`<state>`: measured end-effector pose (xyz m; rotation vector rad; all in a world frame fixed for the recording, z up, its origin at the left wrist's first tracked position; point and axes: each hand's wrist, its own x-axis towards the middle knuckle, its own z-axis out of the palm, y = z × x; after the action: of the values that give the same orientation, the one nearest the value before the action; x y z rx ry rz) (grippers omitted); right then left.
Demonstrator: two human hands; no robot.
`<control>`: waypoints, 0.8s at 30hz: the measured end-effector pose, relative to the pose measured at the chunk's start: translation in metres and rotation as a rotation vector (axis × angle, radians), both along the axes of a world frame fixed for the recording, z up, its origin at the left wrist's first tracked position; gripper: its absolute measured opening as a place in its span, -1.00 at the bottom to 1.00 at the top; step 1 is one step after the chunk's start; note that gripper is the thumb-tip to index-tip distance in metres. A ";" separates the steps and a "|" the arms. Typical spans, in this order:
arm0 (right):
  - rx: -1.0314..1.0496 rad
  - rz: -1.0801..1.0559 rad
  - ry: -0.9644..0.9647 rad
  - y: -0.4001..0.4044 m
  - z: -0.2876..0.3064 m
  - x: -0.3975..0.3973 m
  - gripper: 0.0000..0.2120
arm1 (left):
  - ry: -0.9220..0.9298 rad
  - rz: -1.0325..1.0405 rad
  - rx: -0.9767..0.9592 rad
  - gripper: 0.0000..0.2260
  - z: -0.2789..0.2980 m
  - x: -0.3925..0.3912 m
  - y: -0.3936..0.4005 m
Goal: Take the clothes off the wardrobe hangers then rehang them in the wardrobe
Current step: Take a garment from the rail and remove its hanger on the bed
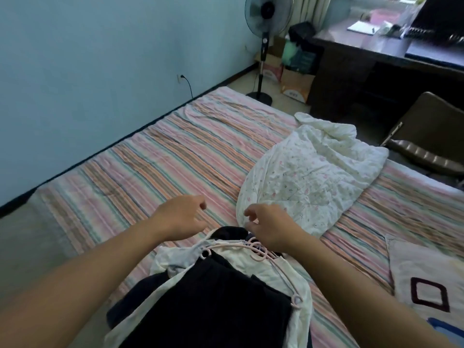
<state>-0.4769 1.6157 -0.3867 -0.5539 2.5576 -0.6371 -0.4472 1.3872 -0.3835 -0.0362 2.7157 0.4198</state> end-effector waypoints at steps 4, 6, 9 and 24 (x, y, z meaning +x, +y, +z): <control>-0.067 0.132 0.047 -0.050 0.083 0.034 -0.50 | 0.074 0.008 -0.029 -0.39 0.080 0.046 -0.039; -0.067 0.203 0.101 -0.077 0.120 0.058 -0.44 | 0.128 0.002 -0.123 -0.33 0.111 0.077 -0.061; -0.058 0.282 0.196 -0.113 0.164 0.095 -0.41 | 0.191 0.015 -0.263 -0.31 0.153 0.127 -0.091; -0.120 0.659 0.409 -0.268 0.325 0.343 -0.47 | 0.340 0.279 -0.454 -0.48 0.308 0.454 -0.202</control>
<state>-0.1339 1.3473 -0.0622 -1.6169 2.4536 -0.4653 0.0064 1.1855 -0.0757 -0.5147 3.0952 -0.1420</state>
